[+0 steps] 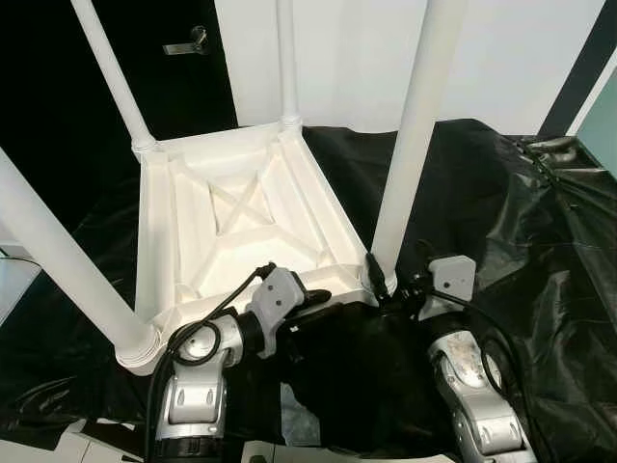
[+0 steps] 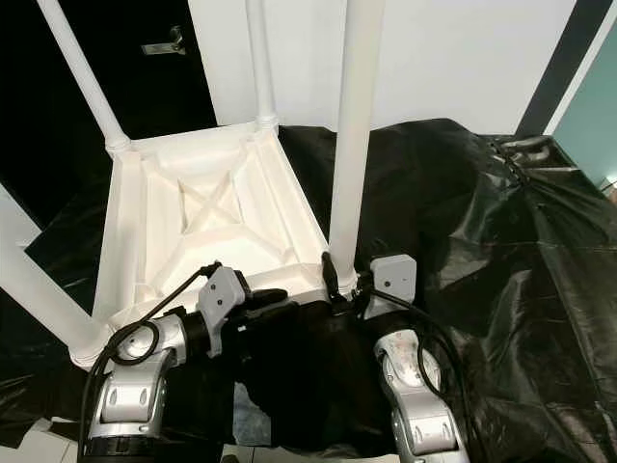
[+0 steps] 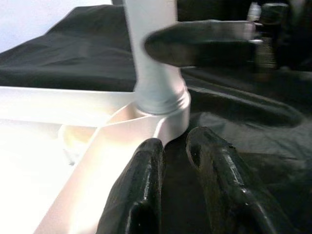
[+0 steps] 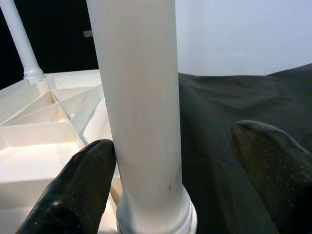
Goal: Building children table
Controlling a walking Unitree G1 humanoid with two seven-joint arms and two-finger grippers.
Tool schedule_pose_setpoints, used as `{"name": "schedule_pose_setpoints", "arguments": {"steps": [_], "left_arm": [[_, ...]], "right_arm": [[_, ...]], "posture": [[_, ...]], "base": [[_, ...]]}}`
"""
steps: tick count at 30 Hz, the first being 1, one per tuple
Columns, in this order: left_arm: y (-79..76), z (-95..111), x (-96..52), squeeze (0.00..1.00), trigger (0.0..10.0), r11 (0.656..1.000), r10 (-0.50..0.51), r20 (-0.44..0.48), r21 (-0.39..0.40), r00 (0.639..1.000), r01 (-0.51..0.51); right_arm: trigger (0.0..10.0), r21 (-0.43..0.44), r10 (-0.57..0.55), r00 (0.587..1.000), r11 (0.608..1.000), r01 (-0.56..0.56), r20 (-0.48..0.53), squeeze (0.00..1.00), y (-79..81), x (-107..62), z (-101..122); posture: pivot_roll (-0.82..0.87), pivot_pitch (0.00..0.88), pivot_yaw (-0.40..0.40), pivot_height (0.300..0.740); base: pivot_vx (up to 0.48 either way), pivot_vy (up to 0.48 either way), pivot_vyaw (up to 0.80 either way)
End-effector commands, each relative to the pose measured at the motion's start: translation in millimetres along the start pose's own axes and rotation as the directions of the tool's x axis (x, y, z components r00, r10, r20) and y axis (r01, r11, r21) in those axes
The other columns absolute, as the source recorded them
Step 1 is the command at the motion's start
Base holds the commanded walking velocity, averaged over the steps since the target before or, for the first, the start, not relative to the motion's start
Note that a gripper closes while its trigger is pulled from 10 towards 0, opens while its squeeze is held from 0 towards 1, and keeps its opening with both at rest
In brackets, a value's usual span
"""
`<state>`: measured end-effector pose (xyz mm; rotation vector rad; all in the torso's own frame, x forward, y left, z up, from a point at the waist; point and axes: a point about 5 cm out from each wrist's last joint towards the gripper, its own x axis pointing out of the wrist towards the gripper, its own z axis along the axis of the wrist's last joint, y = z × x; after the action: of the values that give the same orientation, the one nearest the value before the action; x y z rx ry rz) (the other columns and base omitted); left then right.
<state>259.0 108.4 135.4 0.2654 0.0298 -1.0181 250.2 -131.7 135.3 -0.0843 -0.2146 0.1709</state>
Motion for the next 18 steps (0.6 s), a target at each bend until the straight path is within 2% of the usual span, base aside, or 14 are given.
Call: {"name": "schedule_pose_setpoints", "arguments": {"steps": [1,18], "left_arm": [[12.9,-4.1,2.7,0.0,10.0,0.859,0.503,0.021,-0.116,0.864,-0.498],[11.6,-1.9,1.7,0.0,10.0,0.837,0.54,0.032,-0.126,0.841,-0.533]], "right_arm": [[10.0,-0.011,-0.045,0.999,0.999,0.045,-0.021,0.0,-8.7,-4.2,-4.2],[10.0,-0.028,-0.026,0.999,0.999,0.025,-0.024,0.0,-5.0,-1.6,-3.9]], "posture": [[0.05,0.0,0.016,0.74],[0.06,0.0,0.006,0.74]], "base": [[0.0,0.0,0.0],[0.0,0.0,0.0]]}}
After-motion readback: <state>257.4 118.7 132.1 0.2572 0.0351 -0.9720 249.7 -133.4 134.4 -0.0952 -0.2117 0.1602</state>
